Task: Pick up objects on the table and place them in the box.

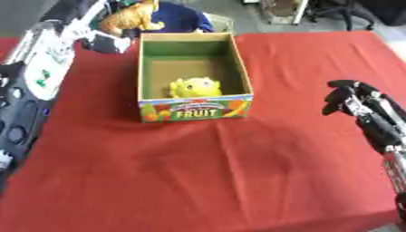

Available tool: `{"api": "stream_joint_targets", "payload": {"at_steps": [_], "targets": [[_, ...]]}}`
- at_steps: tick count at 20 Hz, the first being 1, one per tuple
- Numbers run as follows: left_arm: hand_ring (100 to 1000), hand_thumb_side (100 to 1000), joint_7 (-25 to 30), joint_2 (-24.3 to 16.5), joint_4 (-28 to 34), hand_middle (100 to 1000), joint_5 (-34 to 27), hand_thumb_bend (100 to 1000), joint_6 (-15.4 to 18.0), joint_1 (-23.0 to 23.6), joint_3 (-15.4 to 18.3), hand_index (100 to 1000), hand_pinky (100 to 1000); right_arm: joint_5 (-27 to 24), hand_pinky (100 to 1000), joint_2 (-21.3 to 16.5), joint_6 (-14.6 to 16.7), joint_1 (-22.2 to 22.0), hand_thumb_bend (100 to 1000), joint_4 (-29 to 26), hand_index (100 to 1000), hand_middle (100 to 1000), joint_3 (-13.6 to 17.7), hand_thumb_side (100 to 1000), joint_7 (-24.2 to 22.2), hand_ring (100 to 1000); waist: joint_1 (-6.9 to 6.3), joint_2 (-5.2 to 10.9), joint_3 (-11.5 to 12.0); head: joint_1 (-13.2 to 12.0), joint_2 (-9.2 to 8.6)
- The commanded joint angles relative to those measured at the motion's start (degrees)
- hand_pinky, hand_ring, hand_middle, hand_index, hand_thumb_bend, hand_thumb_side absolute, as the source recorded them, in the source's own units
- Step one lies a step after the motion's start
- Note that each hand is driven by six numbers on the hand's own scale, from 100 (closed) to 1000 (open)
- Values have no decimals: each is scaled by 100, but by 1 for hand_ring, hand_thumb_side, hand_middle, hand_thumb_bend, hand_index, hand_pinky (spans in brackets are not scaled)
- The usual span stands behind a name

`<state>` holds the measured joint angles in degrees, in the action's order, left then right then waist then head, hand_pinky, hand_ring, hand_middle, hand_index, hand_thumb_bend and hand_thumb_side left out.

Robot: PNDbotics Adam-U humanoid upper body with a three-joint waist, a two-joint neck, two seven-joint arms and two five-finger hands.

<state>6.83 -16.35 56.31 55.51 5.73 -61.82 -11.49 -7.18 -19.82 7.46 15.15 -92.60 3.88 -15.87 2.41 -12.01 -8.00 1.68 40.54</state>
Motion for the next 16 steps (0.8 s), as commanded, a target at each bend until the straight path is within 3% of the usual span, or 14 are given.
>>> {"api": "stream_joint_targets", "payload": {"at_steps": [1, 5, 10, 12, 15, 16], "targets": [[507, 115, -159, 218, -225, 401, 302, 100, 55, -216, 25, 552, 623, -42, 570, -61, 11, 98, 100, -80, 771, 545, 3, 579, -36, 531, 2, 67, -59, -81, -83], [510, 105, -337, 463, -541, 409, 554, 100, 122, -183, 78, 558, 621, -50, 570, -35, 9, 133, 100, -85, 770, 545, -15, 583, -56, 531, 0, 32, -153, -127, -116], [527, 100, -480, 589, -792, 443, 716, 185, 161, -75, 97, 593, 626, -49, 570, -17, 5, 146, 100, -86, 770, 545, -18, 584, -69, 531, -1, 2, -212, -131, -137], [550, 110, -530, 613, -832, 486, 723, 286, 177, -39, 103, 639, 639, -47, 570, -14, 6, 142, 100, -84, 770, 545, -16, 584, -69, 531, 2, 1, -216, -132, -141], [605, 287, -631, 613, -840, 562, 660, 460, 200, -3, 97, 709, 664, -46, 570, -9, 6, 139, 100, -82, 769, 545, -12, 585, -68, 532, 5, 1, -209, -119, -148], [626, 380, -656, 607, -834, 588, 632, 597, 208, 6, 94, 732, 676, -46, 570, -7, 7, 138, 100, -81, 769, 545, -11, 585, -69, 532, 5, 1, -206, -115, -151]]}}
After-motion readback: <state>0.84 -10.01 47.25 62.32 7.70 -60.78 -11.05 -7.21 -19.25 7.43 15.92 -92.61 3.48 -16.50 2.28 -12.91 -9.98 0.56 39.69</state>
